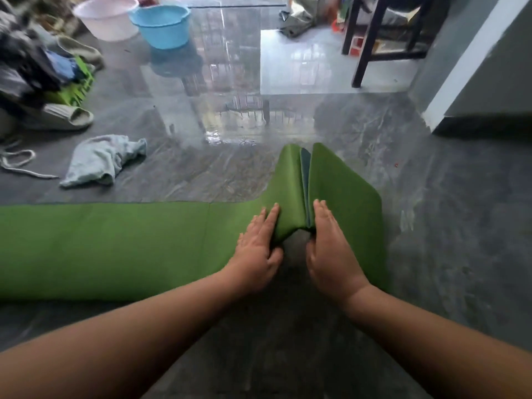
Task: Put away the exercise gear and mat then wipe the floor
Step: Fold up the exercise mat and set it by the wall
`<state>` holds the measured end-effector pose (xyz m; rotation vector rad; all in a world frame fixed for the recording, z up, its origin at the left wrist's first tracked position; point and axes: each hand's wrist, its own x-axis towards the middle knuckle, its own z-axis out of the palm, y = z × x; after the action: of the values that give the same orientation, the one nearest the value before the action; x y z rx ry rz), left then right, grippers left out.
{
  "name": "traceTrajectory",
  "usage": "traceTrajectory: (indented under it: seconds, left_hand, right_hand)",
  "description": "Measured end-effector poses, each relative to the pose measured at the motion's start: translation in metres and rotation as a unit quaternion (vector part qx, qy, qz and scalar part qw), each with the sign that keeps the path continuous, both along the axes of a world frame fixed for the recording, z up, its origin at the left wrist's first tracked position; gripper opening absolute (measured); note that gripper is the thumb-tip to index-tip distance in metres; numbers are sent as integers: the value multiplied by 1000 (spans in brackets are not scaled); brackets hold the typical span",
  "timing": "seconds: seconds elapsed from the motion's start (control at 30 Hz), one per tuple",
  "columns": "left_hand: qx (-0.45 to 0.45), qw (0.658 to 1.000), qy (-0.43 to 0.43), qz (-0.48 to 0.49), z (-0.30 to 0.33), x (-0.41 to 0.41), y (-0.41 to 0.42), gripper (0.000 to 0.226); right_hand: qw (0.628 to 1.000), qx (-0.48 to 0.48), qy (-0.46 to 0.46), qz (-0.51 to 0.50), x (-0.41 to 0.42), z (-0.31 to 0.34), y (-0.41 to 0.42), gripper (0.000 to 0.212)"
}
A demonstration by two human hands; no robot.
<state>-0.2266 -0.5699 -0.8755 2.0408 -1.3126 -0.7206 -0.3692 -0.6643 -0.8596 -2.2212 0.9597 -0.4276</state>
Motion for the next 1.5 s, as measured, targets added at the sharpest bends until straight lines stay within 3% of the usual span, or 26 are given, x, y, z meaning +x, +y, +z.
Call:
traceTrajectory:
  seconds: [0.07,0.17,0.33,0.53,0.6,0.7,0.77,0.83,0.9,0.97,1.1,1.27,1.33,1.4,1.5]
  left_hand:
    - [-62,995,74,27,15,20,8,69]
    - [-163,960,198,113,41,38,20,61]
    - [-229,921,240,204,60,53,50,66]
    - [-286,885,299,214,54,83,89,49]
    - [-303,865,334,220,56,94,90,54]
    - [-310,846,362,240,56,105,91,50]
    - [-307,841,380,235,54,108,91,38]
    - [-286,841,402,224,50,111,89,42]
    - [-269,834,437,201,51,113,86,47]
    - [-266,825,464,182,54,110,84,51]
    - [-290,824,454,172,60,106,80,61]
    - [-324,822,433,177,54,93,83,73]
    - [-312,829,424,187,47,89,88,73]
    - [-307,838,408,192,45,88,91,65]
    - [-317,826,422,197,52,91,88,55]
  right_hand:
    - [999,25,-37,21,31,18,10,67]
    - [992,77,-94,28,74,33,34,65]
    - [961,165,-222,5,128,36,87,62]
    - [942,202,-265,26,158,28,135,62]
    - [937,211,-276,30,168,35,137,63]
    - [887,317,-337,-7,176,40,121,42]
    - [874,353,-327,-63,180,40,109,33]
    - [896,327,-284,-99,182,32,99,35]
    - [928,294,-213,-85,184,24,101,47]
    - [924,305,-229,-40,186,18,106,46]
    - [878,356,-318,-30,185,33,108,45]
    - [905,351,-242,-13,168,28,109,39]
    - [875,406,-264,4,166,22,114,30]
    - [810,477,-340,2,169,17,118,49]
    - [797,482,-364,16,177,15,121,49]
